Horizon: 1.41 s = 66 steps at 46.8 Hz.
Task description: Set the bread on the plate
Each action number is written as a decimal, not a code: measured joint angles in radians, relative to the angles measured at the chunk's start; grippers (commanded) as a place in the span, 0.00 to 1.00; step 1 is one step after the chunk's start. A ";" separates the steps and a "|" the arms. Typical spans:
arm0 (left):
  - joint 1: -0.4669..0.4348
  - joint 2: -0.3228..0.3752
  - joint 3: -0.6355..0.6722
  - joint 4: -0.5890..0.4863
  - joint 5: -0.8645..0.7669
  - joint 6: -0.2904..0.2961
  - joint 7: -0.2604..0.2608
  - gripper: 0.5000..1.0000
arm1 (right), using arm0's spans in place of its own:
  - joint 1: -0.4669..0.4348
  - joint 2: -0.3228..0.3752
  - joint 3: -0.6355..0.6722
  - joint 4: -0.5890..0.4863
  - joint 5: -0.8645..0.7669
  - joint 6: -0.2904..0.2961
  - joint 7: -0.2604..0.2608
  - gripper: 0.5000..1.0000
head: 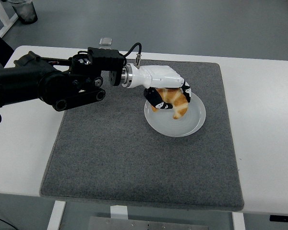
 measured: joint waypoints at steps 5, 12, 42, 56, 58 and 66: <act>0.022 -0.022 0.001 0.028 0.005 0.020 0.002 0.00 | 0.000 0.000 0.000 0.000 0.000 0.000 0.000 0.90; 0.054 -0.053 0.001 0.069 0.014 0.043 0.004 0.00 | 0.000 0.000 0.000 0.000 0.000 0.000 0.000 0.90; 0.118 -0.118 0.006 0.155 0.019 0.075 0.011 0.00 | 0.000 0.000 0.000 0.000 0.000 0.000 0.000 0.90; 0.121 -0.117 0.006 0.160 0.019 0.075 0.011 0.00 | 0.000 0.000 0.000 0.000 0.000 0.000 0.000 0.90; 0.121 -0.117 0.006 0.160 0.019 0.075 0.011 0.00 | 0.000 0.000 0.000 0.000 0.000 0.000 0.000 0.90; 0.121 -0.117 0.006 0.159 0.019 0.075 0.011 0.00 | 0.000 0.000 0.000 0.000 0.000 0.000 0.000 0.90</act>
